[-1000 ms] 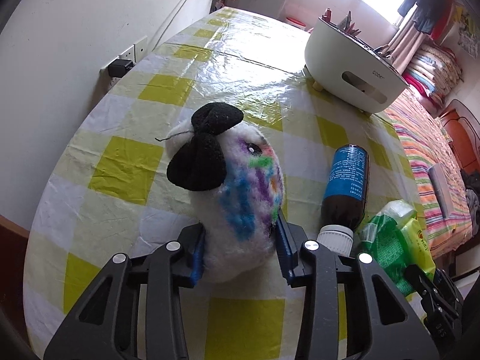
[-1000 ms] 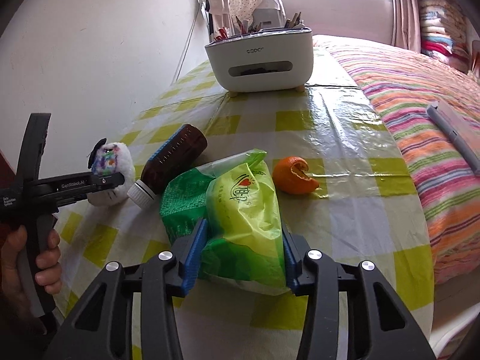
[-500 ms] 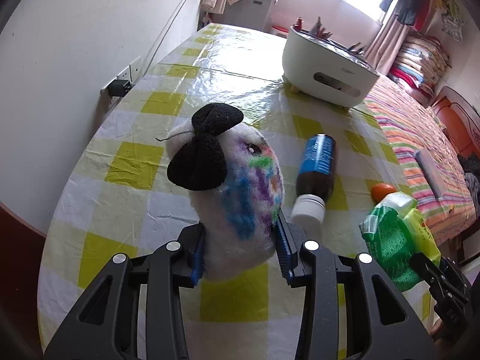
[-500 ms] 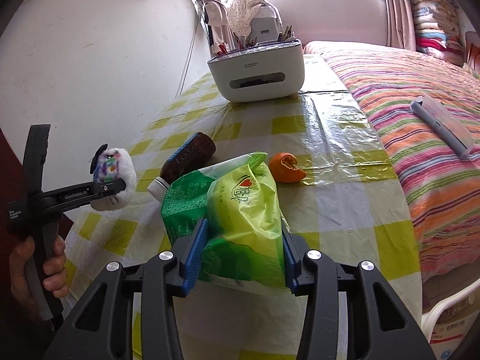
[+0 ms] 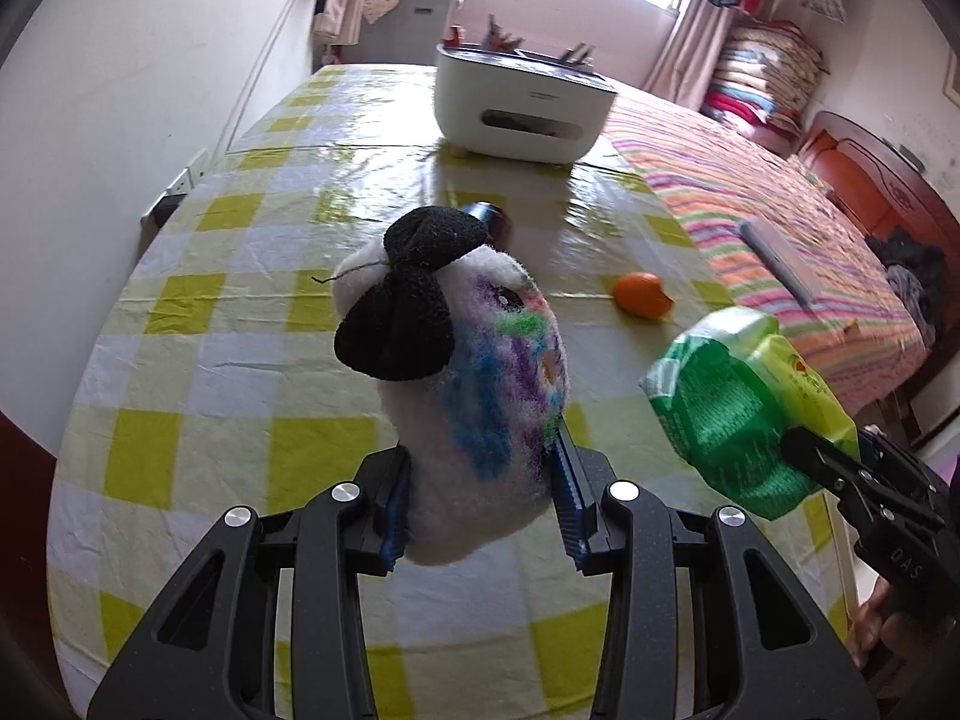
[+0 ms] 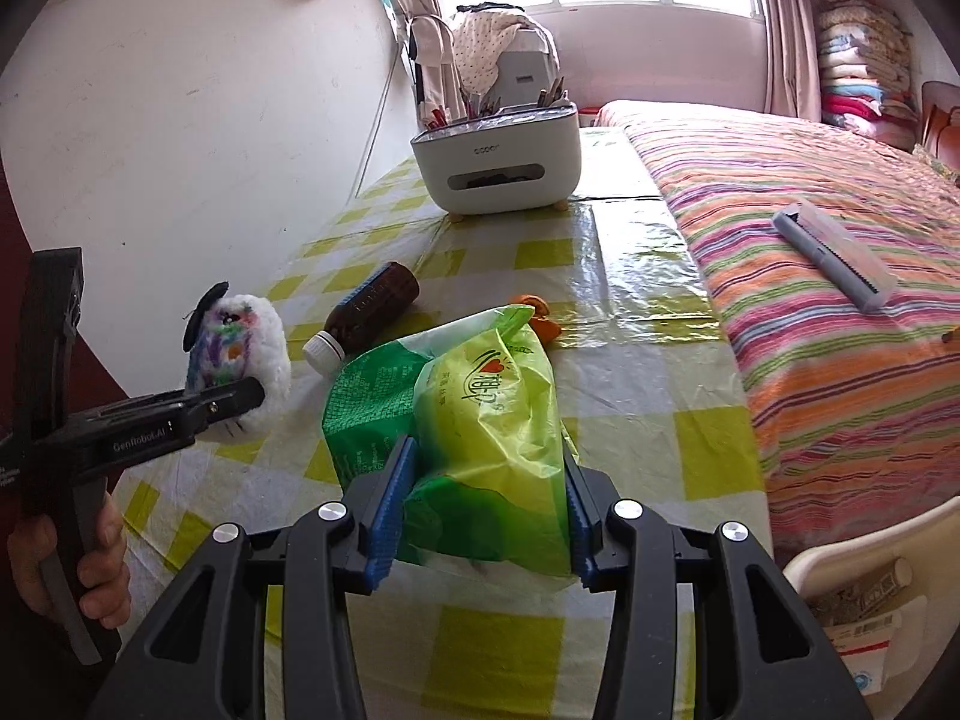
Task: Collect trash
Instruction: 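Carry the plush toy with the left tool while the right tool carries the green bag to the bin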
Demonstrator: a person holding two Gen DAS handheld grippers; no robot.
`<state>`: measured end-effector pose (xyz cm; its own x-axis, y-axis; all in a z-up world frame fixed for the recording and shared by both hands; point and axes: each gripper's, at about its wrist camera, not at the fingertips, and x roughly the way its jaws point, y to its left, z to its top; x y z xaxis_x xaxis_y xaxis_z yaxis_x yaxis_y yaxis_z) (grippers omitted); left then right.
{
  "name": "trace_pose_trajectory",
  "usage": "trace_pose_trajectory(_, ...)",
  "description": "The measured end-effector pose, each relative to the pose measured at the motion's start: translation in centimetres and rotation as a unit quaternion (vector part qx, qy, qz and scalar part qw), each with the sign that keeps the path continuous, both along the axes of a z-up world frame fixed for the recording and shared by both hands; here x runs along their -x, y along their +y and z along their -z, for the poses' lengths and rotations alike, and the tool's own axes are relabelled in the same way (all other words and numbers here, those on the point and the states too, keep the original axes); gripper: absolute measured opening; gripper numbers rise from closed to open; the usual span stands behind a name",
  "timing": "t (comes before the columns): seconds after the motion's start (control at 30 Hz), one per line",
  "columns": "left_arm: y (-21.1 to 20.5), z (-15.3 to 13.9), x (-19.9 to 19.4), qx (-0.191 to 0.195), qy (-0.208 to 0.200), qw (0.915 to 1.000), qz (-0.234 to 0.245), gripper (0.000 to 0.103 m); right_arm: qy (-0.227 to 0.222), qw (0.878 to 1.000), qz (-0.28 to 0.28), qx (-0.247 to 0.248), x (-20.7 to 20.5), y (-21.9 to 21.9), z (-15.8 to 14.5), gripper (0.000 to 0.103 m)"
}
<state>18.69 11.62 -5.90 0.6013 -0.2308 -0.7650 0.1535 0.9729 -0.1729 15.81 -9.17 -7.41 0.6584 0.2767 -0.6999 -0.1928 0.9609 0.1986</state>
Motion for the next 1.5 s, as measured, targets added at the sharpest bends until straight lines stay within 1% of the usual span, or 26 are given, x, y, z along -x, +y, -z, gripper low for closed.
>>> trace_pose_trajectory(0.4, -5.5, 0.0, 2.4, -0.008, -0.006, 0.9983, 0.057, 0.039, -0.009, 1.0, 0.017, 0.009, 2.7, -3.0, -1.0, 0.043)
trace_pose_trajectory(1.0, -9.7, 0.9, 4.2, -0.017, 0.001, 0.994, 0.108, 0.039, -0.016, 0.999, 0.044, 0.007, 5.2, -6.3, -1.7, 0.043)
trace_pose_trajectory(1.5, -12.4, 1.8, 5.3, -0.024, 0.007, 0.9903, 0.137, 0.04, -0.024, 0.998, 0.065, -0.004, 7.1, -8.2, -2.2, 0.043)
